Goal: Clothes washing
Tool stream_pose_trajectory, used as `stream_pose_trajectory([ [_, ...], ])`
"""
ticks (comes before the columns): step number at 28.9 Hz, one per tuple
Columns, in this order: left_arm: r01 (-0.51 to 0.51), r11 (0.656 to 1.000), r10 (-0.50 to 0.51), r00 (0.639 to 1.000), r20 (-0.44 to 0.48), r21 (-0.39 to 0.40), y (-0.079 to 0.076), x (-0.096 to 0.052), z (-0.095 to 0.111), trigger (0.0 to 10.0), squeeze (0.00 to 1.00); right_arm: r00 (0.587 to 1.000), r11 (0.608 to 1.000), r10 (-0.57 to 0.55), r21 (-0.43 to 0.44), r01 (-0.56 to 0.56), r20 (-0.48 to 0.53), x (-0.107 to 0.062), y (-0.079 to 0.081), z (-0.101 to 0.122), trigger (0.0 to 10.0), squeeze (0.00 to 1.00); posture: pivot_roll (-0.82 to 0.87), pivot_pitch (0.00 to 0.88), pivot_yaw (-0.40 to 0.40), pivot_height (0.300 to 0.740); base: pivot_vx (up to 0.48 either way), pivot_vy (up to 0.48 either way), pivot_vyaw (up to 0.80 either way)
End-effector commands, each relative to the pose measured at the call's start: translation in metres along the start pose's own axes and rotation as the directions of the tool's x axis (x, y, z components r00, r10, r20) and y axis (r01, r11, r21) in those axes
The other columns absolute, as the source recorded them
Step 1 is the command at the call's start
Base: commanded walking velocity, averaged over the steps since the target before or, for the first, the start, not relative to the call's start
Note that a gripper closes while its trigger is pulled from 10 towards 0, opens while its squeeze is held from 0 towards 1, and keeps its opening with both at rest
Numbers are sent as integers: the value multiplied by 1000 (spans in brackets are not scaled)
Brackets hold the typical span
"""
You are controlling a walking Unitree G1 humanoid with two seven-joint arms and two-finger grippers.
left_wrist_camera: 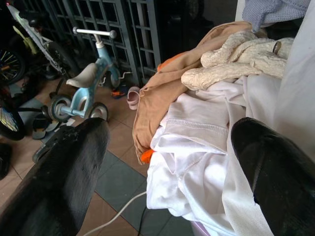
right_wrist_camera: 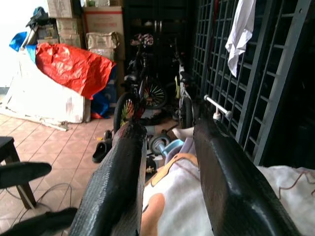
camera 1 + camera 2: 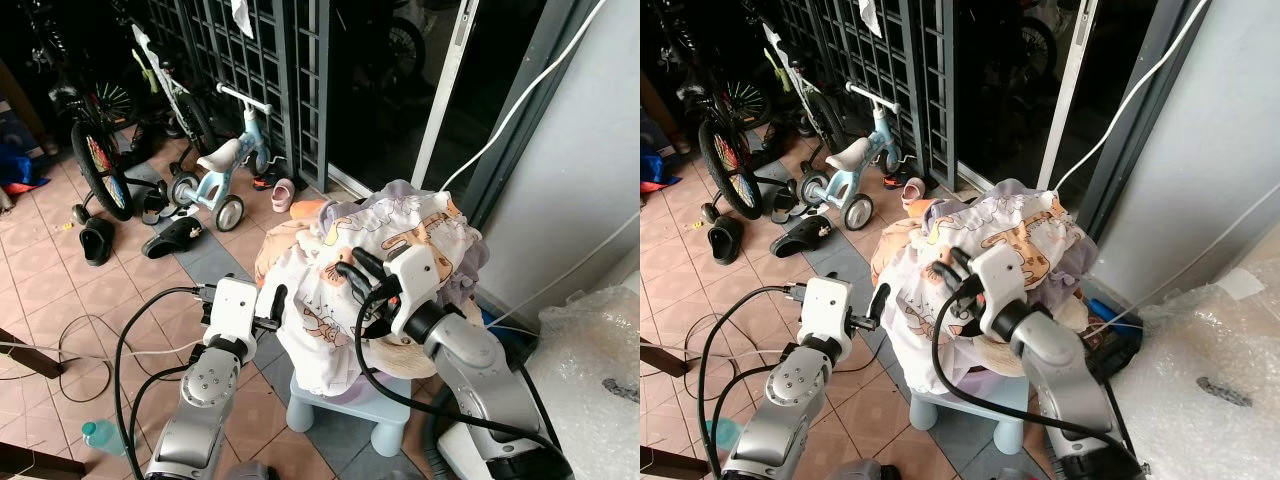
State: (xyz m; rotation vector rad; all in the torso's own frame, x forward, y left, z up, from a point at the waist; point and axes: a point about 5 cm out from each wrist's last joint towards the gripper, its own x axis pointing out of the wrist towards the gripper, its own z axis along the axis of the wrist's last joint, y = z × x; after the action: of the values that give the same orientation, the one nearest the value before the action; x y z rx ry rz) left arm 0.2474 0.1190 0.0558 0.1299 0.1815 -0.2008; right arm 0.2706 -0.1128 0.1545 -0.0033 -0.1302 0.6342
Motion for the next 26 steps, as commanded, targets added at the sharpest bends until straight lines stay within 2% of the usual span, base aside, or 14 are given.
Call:
stream_pose_trajectory([
  [1, 1, 1000, -1, 1000, -20, 2, 0, 0, -3, 10000, 0, 1000, 999, -28, 22, 28, 13, 1, -5, 6, 10000, 1000, -66, 0, 42, 740, 0, 0, 0],
  [4, 3, 1000, -3, 1000, -22, 0, -1, 1, -3, 10000, 0, 991, 991, -118, -67, 114, -58, 1, -19, 0, 10000, 1000, -69, 0, 39, 740, 0, 0, 0],
  [5, 4, 1000, -4, 1000, -25, -1, -2, 1, -4, 10000, 0, 973, 976, -197, -119, 183, -121, -2, -29, -10, 10000, 1000, -68, 0, 38, 740, 0, 0, 0],
  [8, 6, 1000, -6, 1000, -29, -4, -2, 2, -4, 10000, 0, 936, 962, -257, -150, 226, -239, -11, -38, -29, 10000, 1000, -63, 0, 36, 740, 0, 0, 0],
  [9, 6, 1000, -7, 1000, -31, -5, -2, 2, -4, 10000, 0, 916, 957, -281, -151, 246, -288, -16, -40, -38, 10000, 929, -63, 0, 36, 740, 0, 0, 0],
  [11, 6, 1000, -7, 999, -32, -5, -2, 2, -5, 10000, 0, 910, 957, -285, -148, 250, -303, -17, -40, -40, 10000, 929, -62, 0, 35, 740, 0, 0, 0],
  [12, 7, 1000, -7, 999, -34, -7, -1, 2, -5, 10000, 0, 899, 952, -303, -147, 269, -316, -19, -41, -43, 10000, 510, -61, 0, 36, 740, 0, 0, 0],
  [13, 7, 1000, -7, 999, -37, -8, -1, 1, -5, 10000, 0, 888, 948, -317, -145, 284, -333, -21, -42, -47, 10000, 192, -61, 0, 35, 740, 0, 0, 0],
  [14, 7, 1000, -7, 999, -38, -8, -1, 1, -6, 10000, 0, 881, 945, -326, -141, 295, -343, -22, -43, -49, 10000, 4, -61, 0, 36, 740, 0, 0, 0],
  [15, 7, 1000, -7, 999, -38, -9, 0, 1, -6, 10000, 0, 875, 943, -334, -131, 307, -349, -23, -43, -51, 10000, 0, -61, 0, 36, 740, 0, 0, 0],
  [16, 7, 1000, -8, 999, -39, -8, 0, 1, -6, 10000, 0, 871, 940, -341, -119, 320, -354, -23, -43, -53, 1804, 0, -61, 0, 38, 740, 0, 0, 0],
  [17, 8, 1000, -8, 999, -38, -7, 0, 1, -6, 10000, 0, 866, 937, -350, -112, 332, -356, -23, -44, -54, 1804, 0, -60, 0, 39, 740, 0, 0, 0],
  [18, 8, 1000, -8, 999, -37, -6, 0, 1, -6, 10000, 0, 865, 934, -356, -100, 343, -353, -23, -44, -54, 0, 0, -60, 0, 39, 740, 0, 0, 0],
  [26, 10, 1000, -10, 999, -33, 4, 1, 3, -5, 10000, 0, 853, 922, -380, -68, 382, -357, -22, -45, -56, 0, 0, -60, 0, 45, 740, 0, 0, 0],
])
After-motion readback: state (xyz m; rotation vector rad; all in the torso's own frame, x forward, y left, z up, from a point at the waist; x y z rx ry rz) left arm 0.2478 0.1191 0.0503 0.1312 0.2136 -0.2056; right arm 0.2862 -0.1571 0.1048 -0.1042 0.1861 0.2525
